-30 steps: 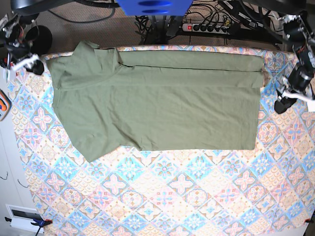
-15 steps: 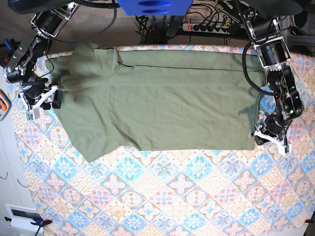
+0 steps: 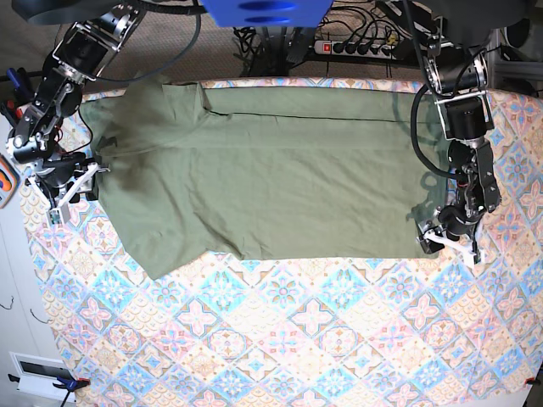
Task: Layout the t-shirt on the table in an organized manner, then fold the t-shirt properly
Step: 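Move both grippers to the shirt's hem edge and grasp it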
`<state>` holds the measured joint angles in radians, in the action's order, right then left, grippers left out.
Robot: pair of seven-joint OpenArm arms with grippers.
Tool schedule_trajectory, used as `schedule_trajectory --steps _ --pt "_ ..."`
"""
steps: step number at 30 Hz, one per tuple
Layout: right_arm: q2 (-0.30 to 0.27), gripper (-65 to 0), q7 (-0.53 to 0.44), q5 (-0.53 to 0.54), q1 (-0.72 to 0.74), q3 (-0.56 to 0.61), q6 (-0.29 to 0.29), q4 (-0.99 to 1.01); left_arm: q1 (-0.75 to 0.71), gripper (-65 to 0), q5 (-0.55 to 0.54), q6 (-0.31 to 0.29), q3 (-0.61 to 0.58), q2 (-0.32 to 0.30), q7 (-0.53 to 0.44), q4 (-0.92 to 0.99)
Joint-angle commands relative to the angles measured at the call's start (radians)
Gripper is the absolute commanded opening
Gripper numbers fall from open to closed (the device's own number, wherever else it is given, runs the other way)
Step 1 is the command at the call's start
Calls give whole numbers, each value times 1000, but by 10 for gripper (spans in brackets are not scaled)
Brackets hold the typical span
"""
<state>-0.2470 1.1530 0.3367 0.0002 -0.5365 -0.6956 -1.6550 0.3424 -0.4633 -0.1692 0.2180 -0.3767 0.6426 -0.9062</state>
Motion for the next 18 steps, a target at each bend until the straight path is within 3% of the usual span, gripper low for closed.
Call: schedule_trajectory --steps 1,8,14,18 --pt "-16 -409 -18 6 16 -3 -3 -17 45 -224 2 -2 2 -14 -30 2" --pt "-16 -410 -18 8 16 -3 -3 -17 113 -180 -7 -3 2 -9 -73 160" --pt "-16 -410 -18 6 16 -3 -3 -17 113 -186 -4 -11 -15 51 -73 177" --pt "-16 -410 -18 6 16 -3 -3 -9 96 -266 -10 -11 -119 60 -73 167"
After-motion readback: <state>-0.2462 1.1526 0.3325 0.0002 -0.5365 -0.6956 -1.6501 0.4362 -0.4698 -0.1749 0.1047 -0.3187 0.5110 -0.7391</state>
